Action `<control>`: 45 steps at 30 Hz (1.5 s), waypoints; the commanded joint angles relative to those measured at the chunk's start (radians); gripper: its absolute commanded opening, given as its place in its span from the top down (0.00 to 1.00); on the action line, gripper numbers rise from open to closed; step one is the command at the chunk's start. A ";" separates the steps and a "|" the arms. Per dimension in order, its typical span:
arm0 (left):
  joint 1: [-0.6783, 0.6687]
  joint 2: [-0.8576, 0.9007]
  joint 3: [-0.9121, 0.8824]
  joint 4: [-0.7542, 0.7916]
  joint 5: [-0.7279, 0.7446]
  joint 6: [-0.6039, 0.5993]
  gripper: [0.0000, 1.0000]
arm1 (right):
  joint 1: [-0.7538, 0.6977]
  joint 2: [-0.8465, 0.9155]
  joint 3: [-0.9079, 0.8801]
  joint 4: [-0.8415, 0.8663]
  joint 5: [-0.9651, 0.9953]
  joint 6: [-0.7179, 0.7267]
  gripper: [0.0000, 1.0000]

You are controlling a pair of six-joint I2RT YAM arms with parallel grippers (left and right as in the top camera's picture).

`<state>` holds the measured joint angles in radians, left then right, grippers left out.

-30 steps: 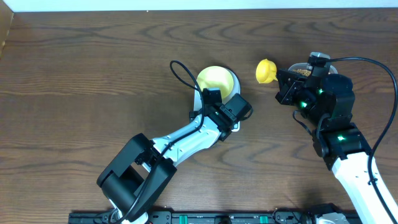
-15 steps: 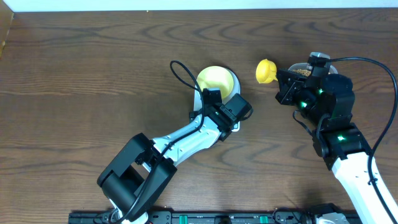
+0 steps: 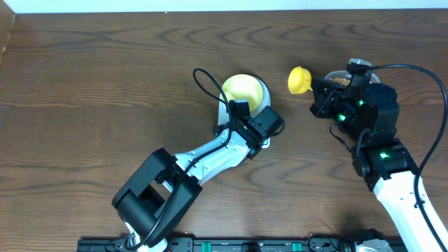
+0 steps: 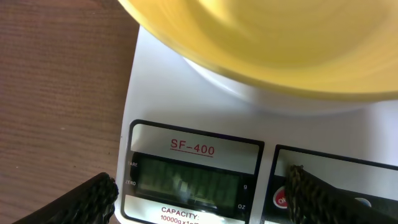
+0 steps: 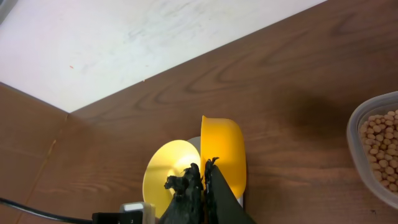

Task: Scoop item into bowl and weigh 50g on scale

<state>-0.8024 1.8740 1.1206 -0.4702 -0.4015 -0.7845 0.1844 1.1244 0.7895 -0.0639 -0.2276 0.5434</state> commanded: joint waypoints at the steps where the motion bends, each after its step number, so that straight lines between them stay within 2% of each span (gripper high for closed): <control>1: -0.002 0.039 -0.004 -0.002 -0.005 0.018 0.12 | 0.000 -0.014 0.017 0.000 0.012 -0.006 0.99; 35: -0.002 0.072 -0.004 -0.031 0.000 0.029 0.12 | 0.000 -0.014 0.017 0.000 0.012 -0.006 0.99; 45: -0.002 -0.061 -0.002 -0.087 0.000 0.033 0.11 | 0.000 -0.014 0.017 0.005 0.020 -0.011 0.99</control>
<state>-0.8078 1.8637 1.1324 -0.5438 -0.4091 -0.7723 0.1844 1.1244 0.7895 -0.0631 -0.2253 0.5434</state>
